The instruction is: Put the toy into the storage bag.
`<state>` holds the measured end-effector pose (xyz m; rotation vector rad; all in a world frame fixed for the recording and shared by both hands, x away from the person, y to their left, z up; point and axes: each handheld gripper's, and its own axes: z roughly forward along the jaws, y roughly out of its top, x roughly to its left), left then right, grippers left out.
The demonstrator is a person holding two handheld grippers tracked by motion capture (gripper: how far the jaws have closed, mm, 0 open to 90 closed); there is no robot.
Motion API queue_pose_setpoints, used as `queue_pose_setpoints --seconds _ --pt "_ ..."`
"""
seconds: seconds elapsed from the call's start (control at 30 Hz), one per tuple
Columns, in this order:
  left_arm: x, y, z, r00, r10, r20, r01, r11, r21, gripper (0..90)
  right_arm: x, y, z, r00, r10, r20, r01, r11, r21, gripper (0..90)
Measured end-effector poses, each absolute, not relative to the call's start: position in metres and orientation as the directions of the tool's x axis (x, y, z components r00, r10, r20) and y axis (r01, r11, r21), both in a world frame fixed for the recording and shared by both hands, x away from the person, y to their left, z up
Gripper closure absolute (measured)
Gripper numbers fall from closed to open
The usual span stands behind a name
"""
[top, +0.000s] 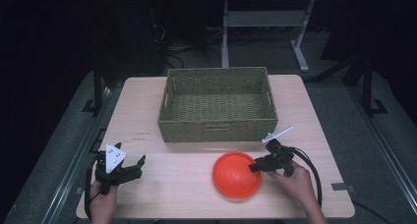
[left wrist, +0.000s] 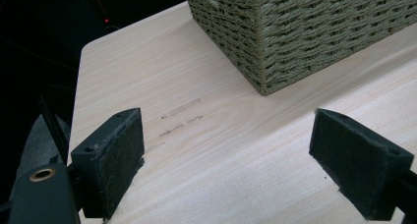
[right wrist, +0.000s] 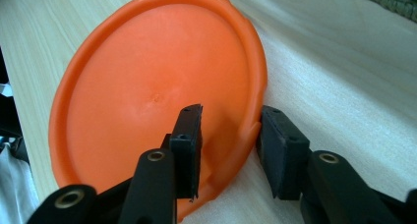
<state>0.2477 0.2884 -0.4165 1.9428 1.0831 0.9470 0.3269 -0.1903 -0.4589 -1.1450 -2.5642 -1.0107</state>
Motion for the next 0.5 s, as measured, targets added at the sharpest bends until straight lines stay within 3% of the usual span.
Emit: queue_pose_setpoints --seconds 0.5 --pt "0.248 0.286 -0.418 0.385 0.879 0.282 0.364 -0.425 0.829 12.8 0.324 -0.193 -0.451 -0.69 0.601 0.403 0.709 0.45 0.543 76.4"
